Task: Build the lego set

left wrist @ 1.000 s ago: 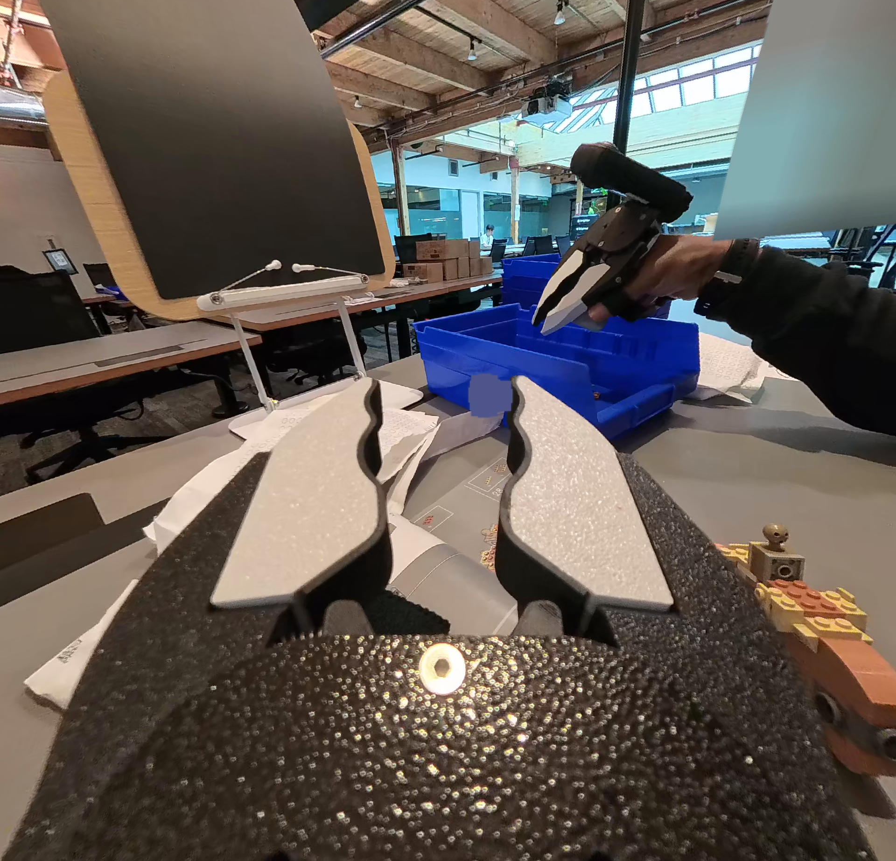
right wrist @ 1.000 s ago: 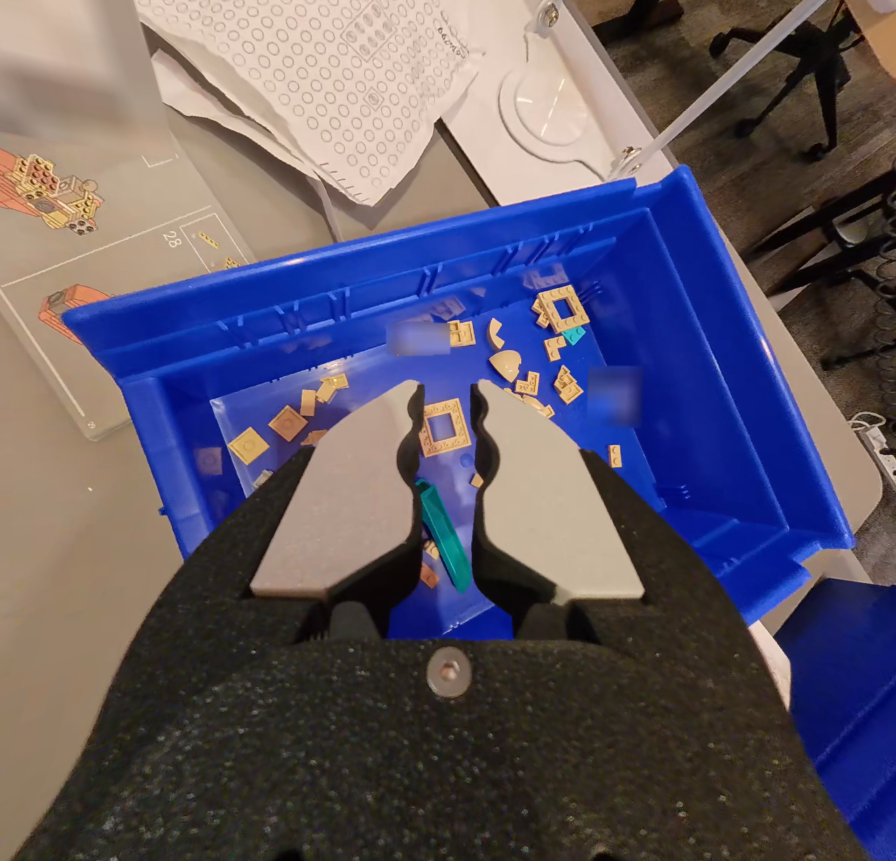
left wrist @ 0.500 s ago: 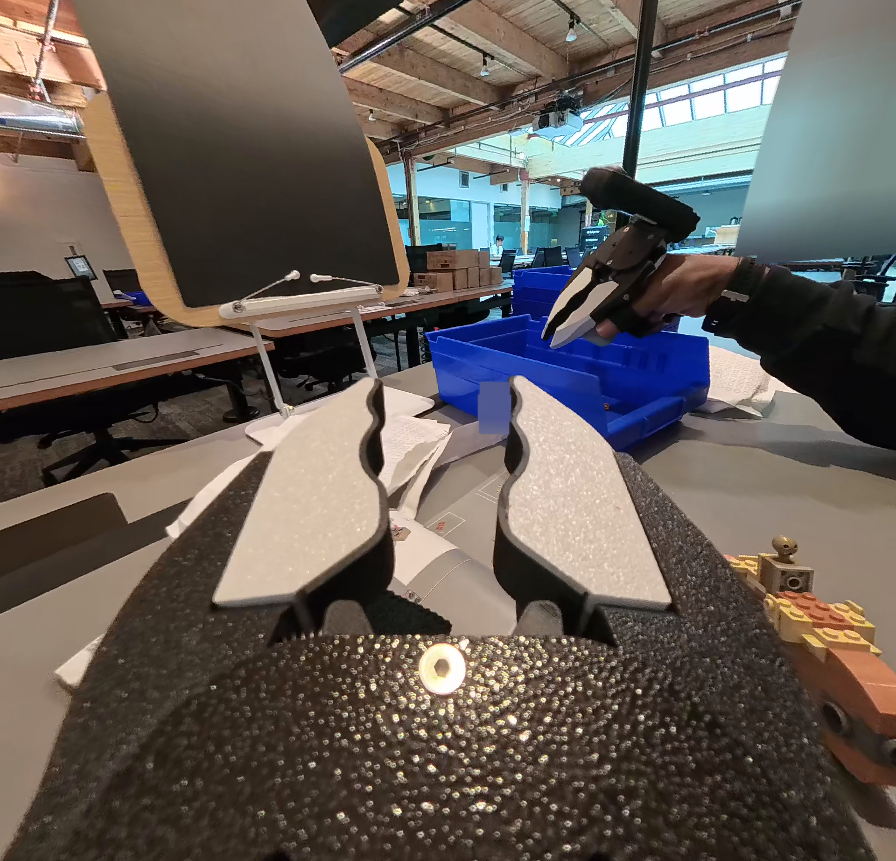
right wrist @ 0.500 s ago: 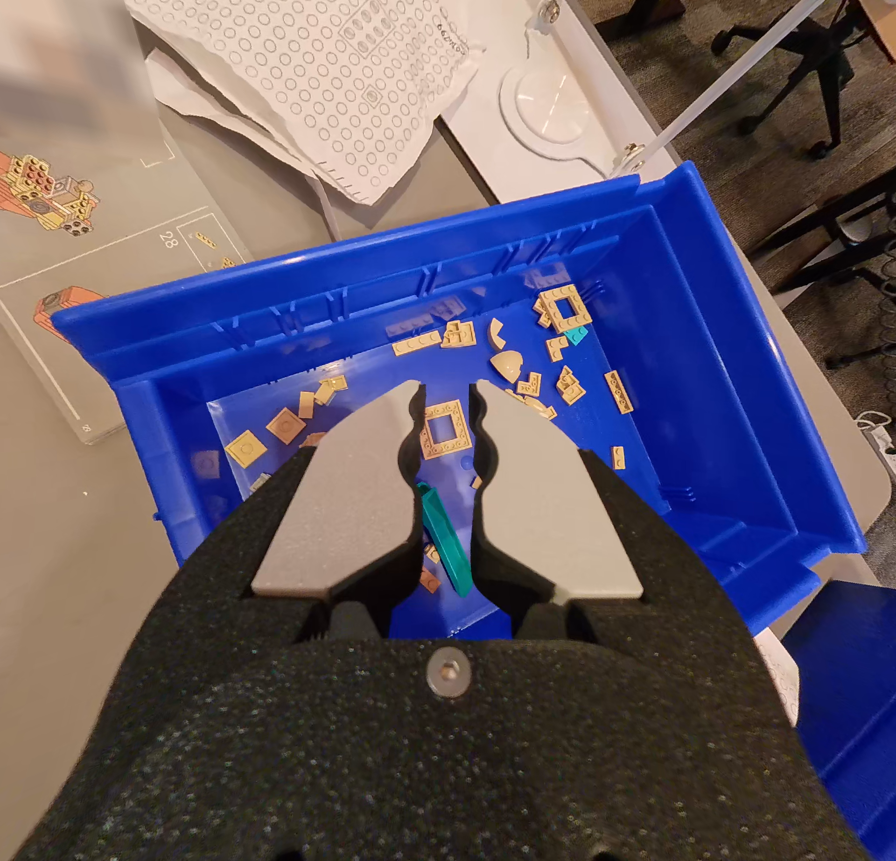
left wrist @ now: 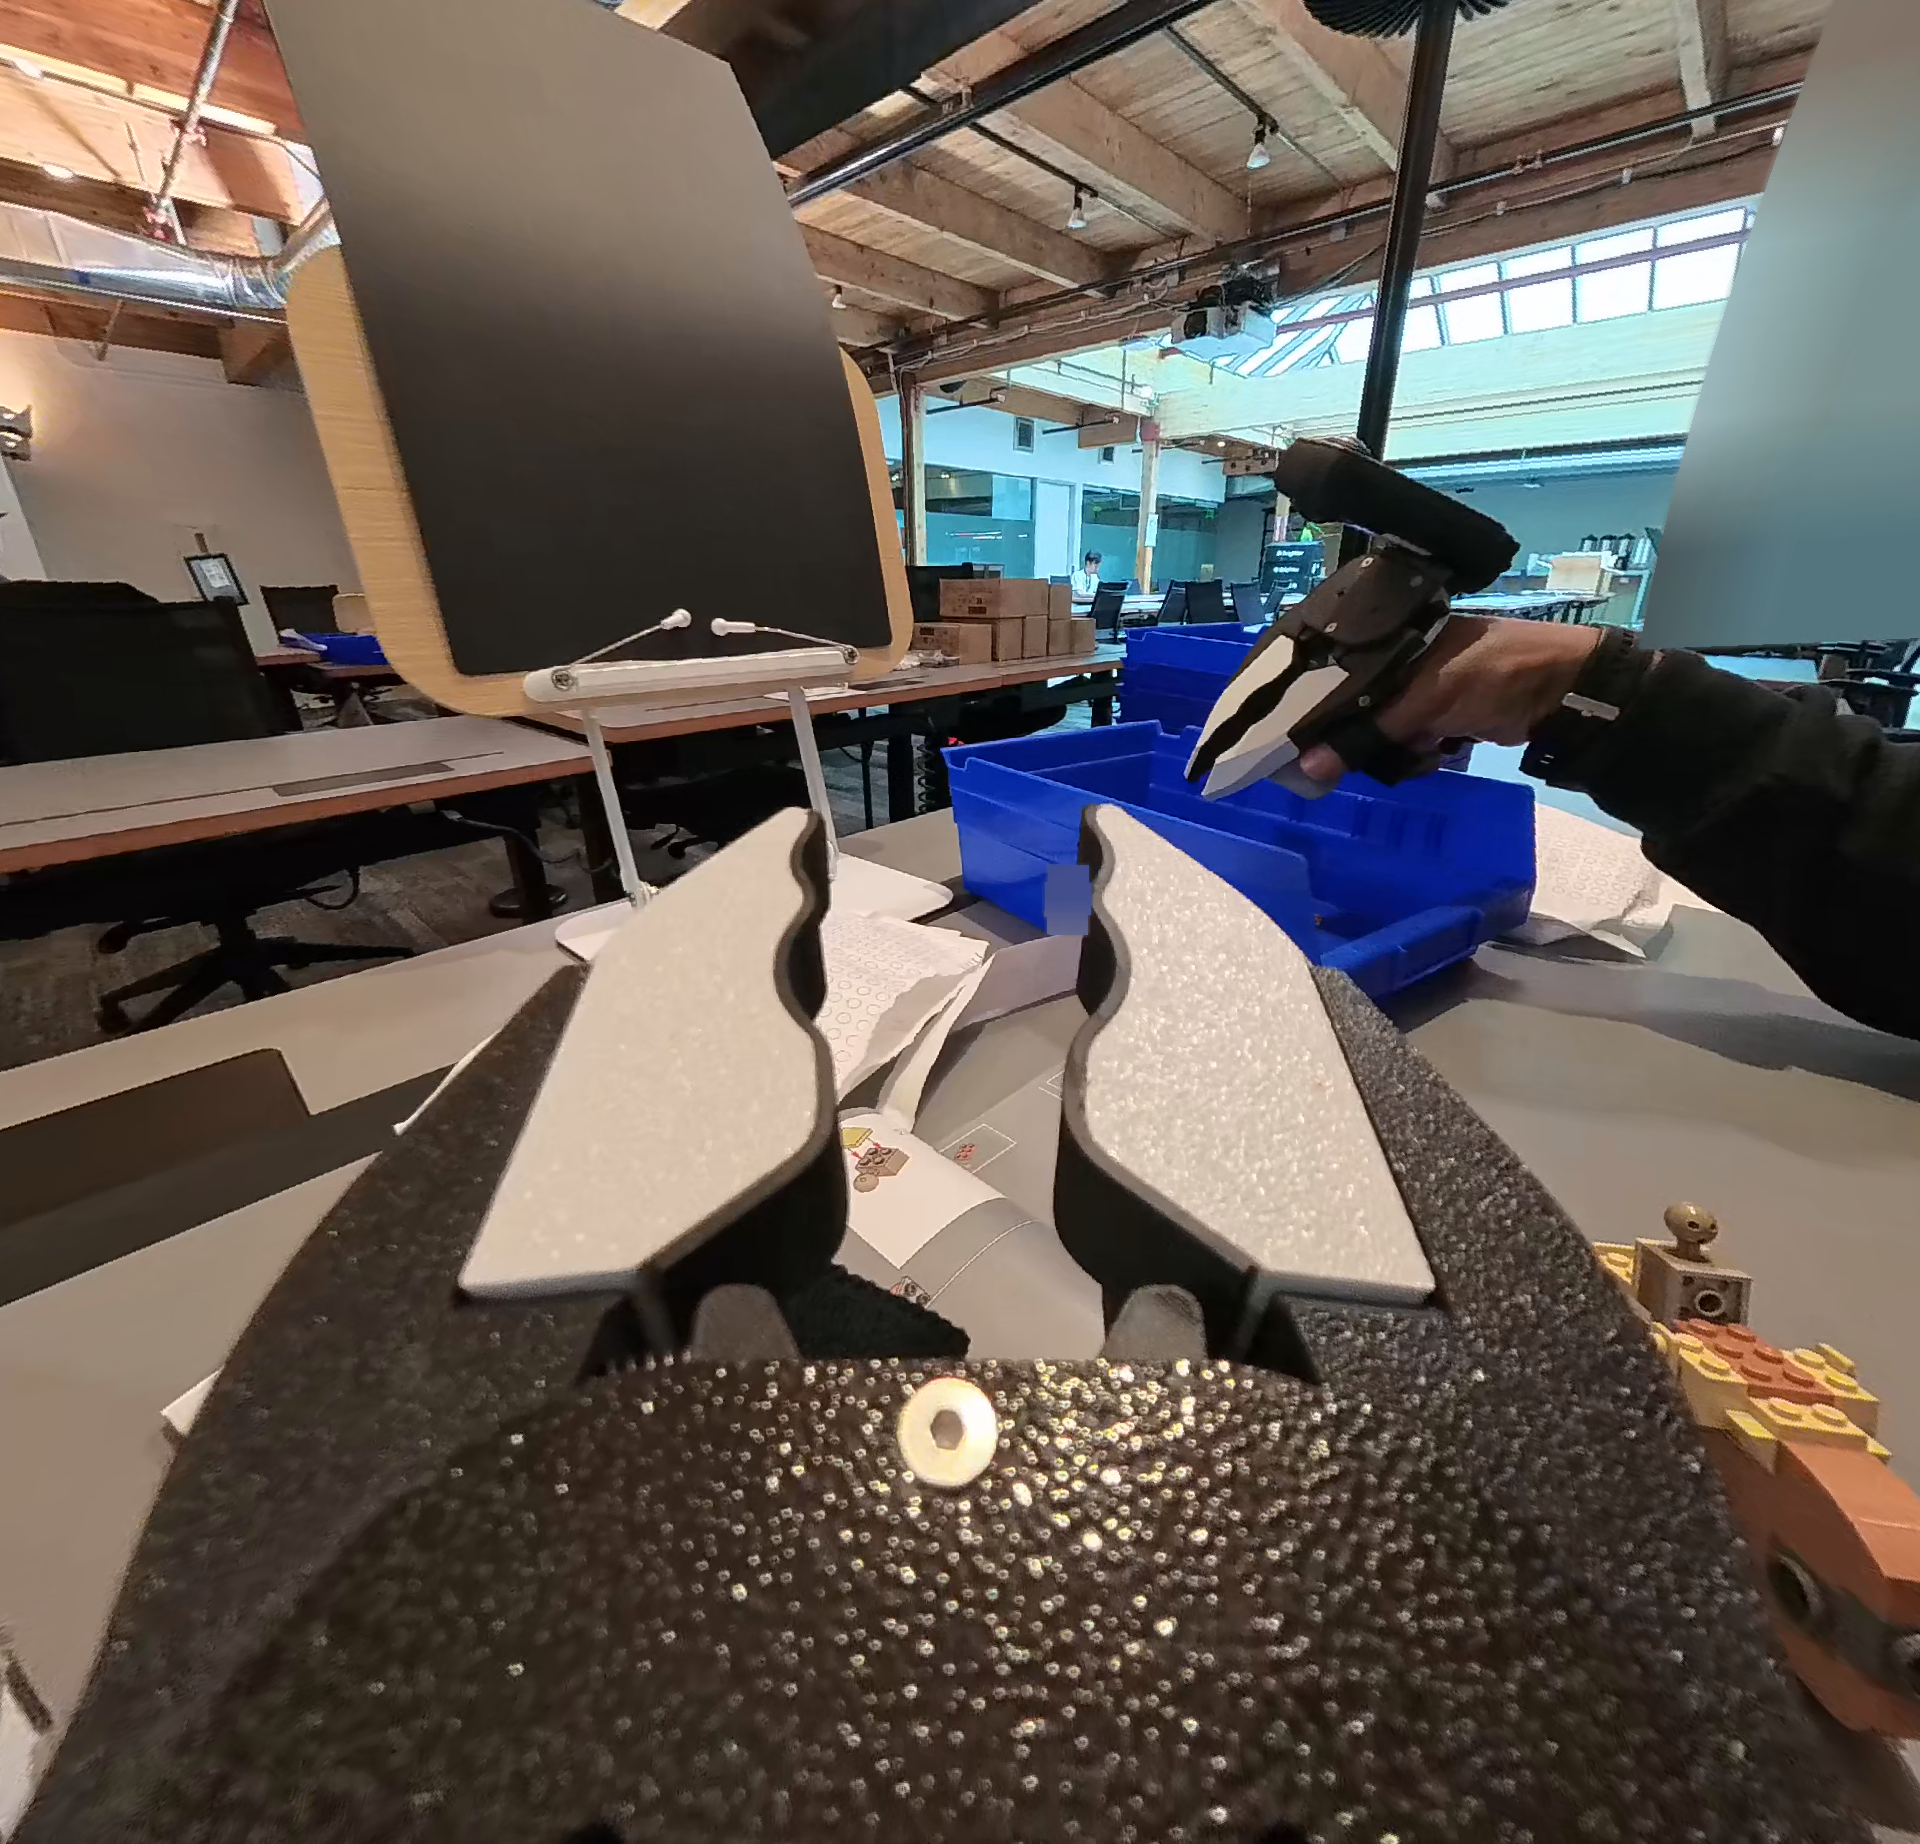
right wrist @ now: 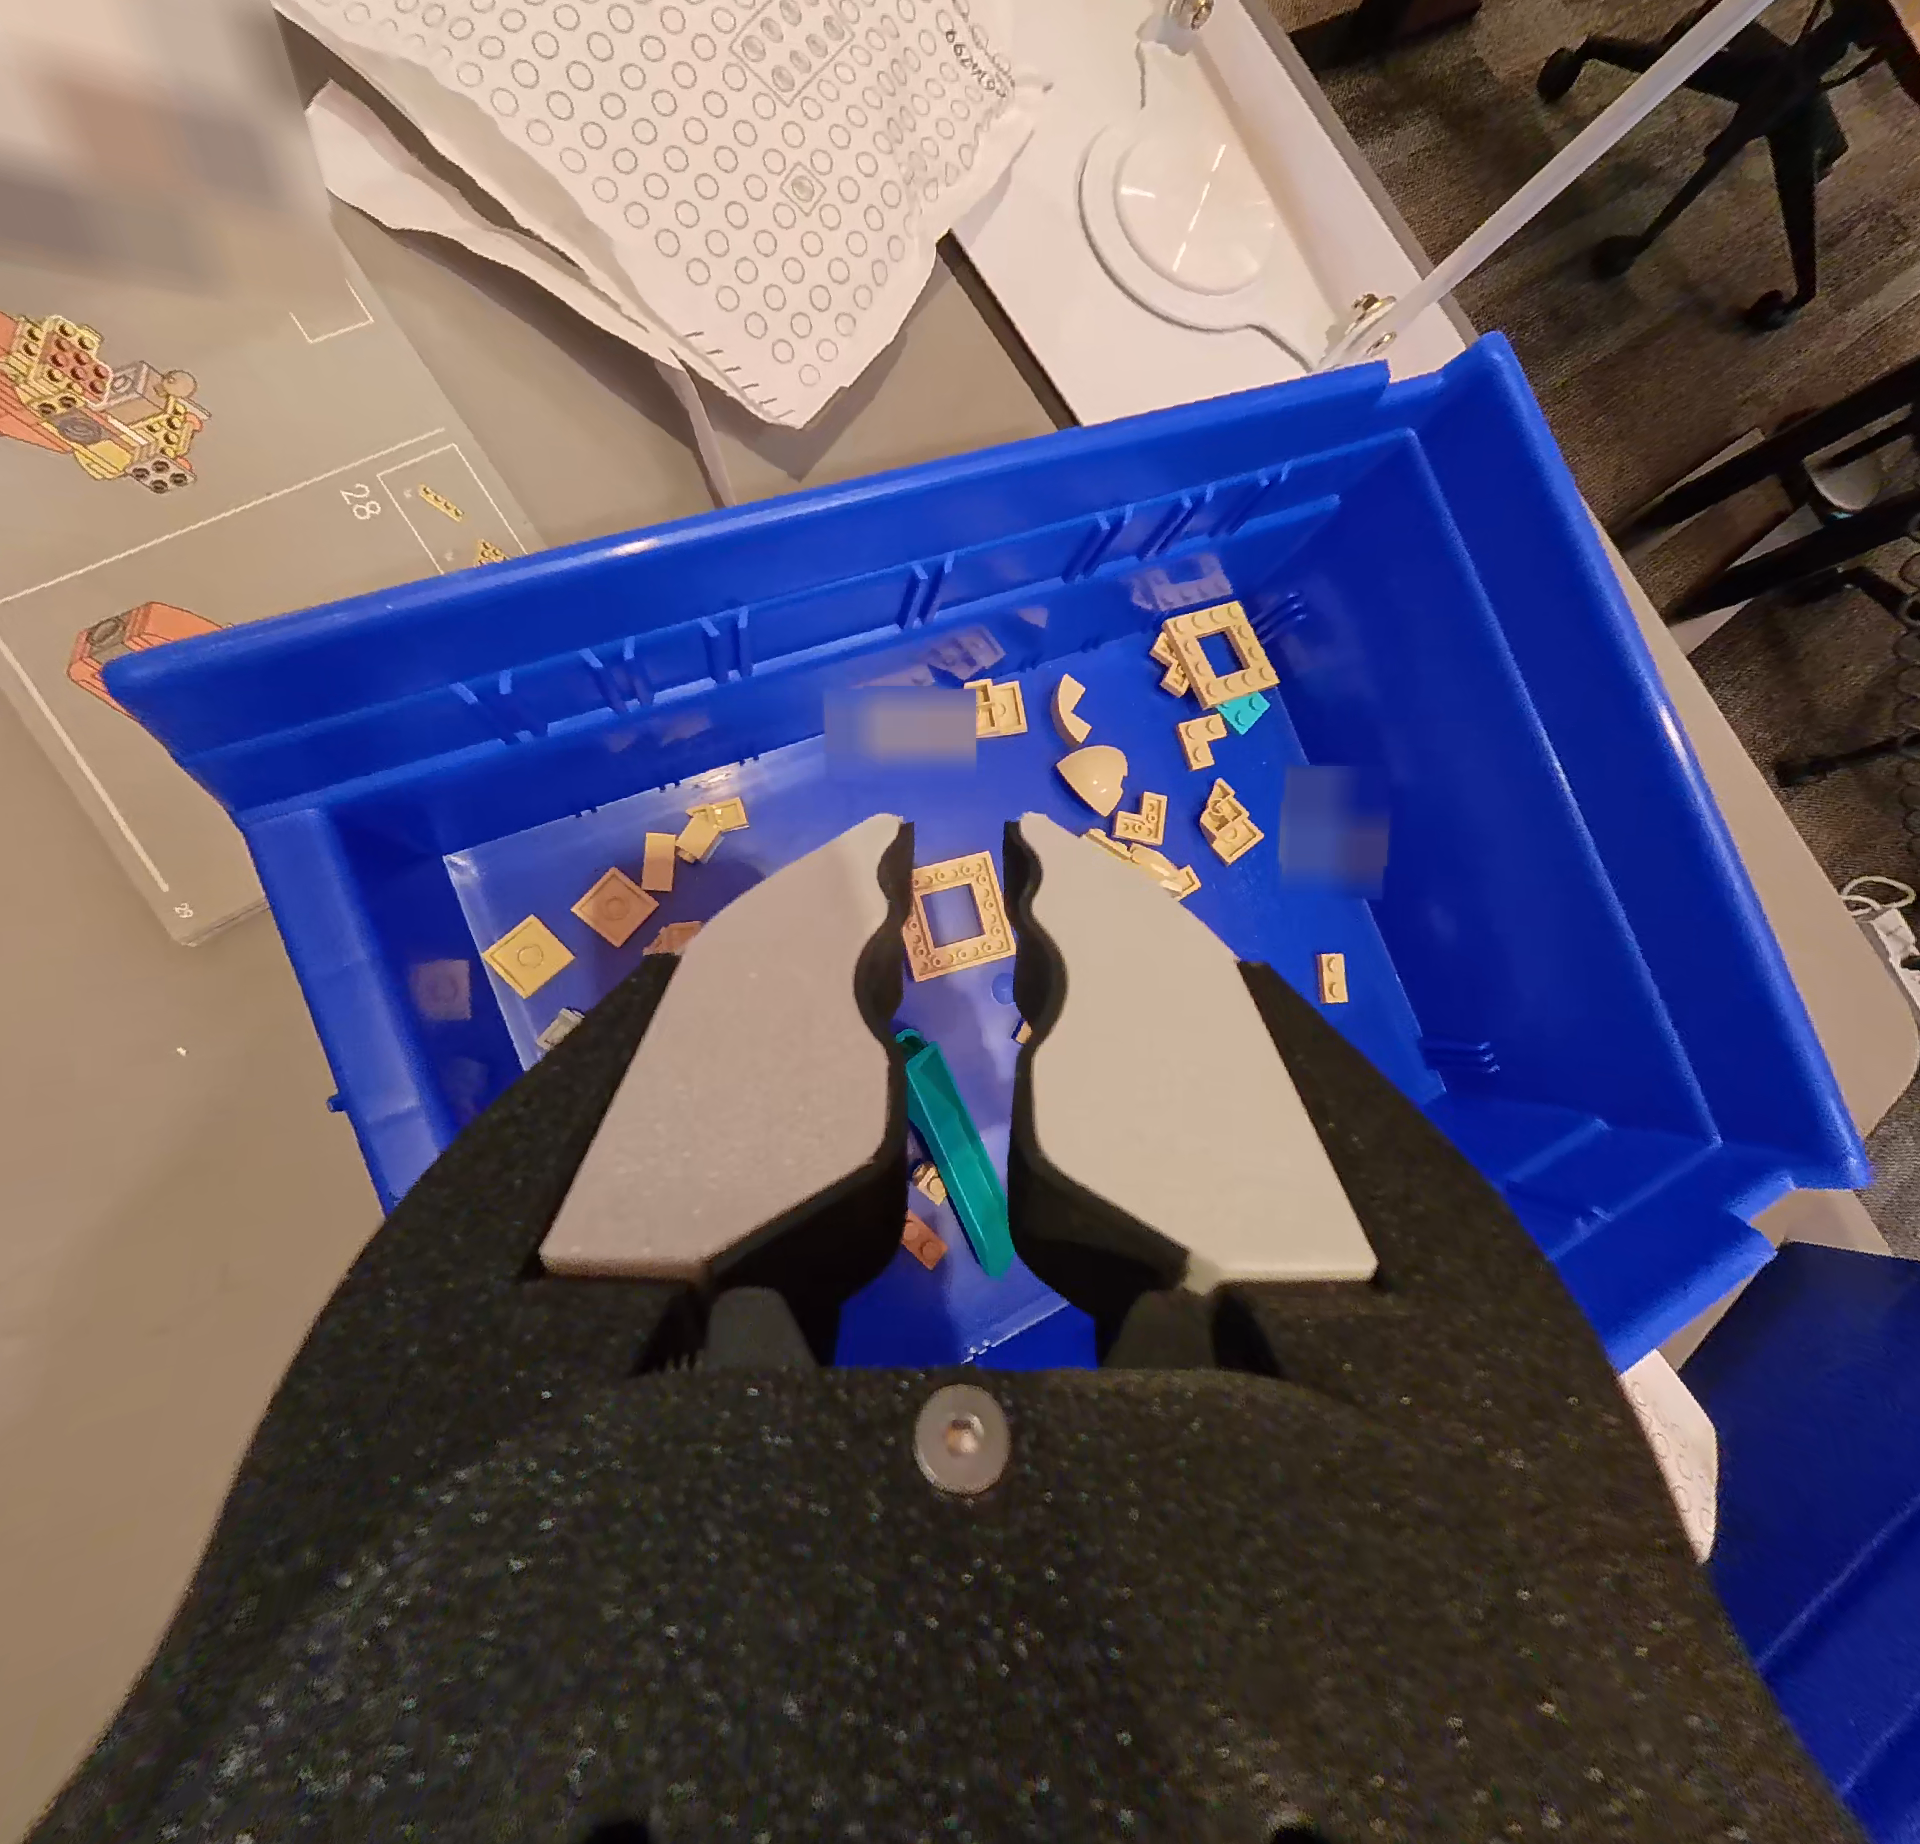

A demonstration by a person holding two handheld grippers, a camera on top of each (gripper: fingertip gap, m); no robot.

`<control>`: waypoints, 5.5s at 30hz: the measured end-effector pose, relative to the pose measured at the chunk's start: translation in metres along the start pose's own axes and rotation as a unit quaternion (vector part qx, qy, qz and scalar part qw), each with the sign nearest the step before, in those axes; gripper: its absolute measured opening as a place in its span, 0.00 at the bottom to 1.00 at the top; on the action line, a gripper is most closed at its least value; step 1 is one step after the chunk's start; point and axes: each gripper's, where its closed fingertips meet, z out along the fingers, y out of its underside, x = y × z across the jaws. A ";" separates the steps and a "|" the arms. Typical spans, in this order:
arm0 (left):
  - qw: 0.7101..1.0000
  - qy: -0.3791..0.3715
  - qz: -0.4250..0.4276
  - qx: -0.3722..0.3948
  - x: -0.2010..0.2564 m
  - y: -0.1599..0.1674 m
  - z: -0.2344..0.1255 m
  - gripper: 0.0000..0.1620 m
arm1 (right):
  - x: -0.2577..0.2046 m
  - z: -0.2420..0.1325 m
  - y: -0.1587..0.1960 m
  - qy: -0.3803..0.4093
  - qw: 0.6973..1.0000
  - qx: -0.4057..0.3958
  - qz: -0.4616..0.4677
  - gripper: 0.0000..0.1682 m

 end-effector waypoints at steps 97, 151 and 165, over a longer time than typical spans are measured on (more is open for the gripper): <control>1.000 0.023 0.011 -0.016 0.016 0.002 0.006 0.28 | -0.025 0.063 0.068 -0.103 0.970 -0.220 -0.017 0.05; 0.931 0.295 0.170 0.134 0.161 -0.035 -0.025 0.41 | -0.304 -0.104 -0.128 -0.550 0.752 0.348 0.110 0.04; 0.906 0.292 0.291 0.096 0.172 -0.010 -0.023 0.33 | -0.314 -0.109 -0.125 -0.600 0.708 0.350 0.126 0.05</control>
